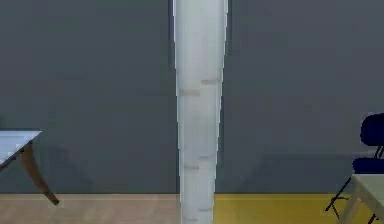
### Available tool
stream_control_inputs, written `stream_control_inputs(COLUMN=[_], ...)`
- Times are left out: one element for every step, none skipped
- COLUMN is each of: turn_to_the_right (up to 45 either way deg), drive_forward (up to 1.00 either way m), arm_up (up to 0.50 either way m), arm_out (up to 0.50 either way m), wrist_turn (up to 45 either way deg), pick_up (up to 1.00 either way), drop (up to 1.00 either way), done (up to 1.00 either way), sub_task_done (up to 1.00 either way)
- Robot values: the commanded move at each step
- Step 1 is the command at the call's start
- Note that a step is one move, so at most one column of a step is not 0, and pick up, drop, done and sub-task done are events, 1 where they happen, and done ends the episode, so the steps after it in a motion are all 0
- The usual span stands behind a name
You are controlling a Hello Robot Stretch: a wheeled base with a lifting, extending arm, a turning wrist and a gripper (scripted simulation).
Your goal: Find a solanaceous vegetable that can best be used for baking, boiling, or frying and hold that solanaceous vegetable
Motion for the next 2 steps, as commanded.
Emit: stream_control_inputs(turn_to_the_right=[45.0, 18.0], drive_forward=[0.0, 0.0], arm_up=[0.0, 0.0], arm_out=[0.0, 0.0], wrist_turn=[0.0, 0.0], pick_up=[0.0, 0.0], drop=[0.0, 0.0], done=[0.0, 0.0], sub_task_done=[0.0, 0.0])
